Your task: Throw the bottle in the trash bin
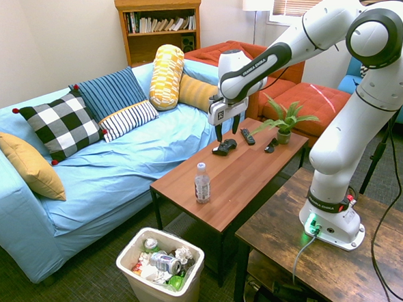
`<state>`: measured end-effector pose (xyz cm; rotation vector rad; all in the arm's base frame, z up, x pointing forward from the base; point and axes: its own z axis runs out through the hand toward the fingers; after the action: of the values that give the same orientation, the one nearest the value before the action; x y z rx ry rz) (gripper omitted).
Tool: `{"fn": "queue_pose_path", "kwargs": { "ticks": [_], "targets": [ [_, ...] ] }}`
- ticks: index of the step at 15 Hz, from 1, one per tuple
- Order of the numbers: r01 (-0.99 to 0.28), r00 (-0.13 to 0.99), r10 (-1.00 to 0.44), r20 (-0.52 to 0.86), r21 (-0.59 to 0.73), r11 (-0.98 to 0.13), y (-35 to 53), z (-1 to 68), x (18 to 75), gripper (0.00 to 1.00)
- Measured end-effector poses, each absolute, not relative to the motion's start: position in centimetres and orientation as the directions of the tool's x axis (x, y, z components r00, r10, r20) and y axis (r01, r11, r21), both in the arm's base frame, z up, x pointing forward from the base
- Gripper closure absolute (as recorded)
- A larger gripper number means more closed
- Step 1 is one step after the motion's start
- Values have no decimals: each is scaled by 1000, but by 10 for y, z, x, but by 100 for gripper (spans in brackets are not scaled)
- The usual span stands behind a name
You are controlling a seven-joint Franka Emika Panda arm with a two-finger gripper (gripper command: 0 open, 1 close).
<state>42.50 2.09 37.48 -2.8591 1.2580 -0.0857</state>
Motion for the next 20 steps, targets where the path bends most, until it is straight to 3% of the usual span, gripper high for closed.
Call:
{"fn": "queue_pose_path", "kwargs": {
  "ticks": [12,20],
  "targets": [
    [-721,692,-720,44,-9,-693,93,356,493,0],
    [-704,709,-706,-2,65,-707,132,307,489,0]
  ]
}}
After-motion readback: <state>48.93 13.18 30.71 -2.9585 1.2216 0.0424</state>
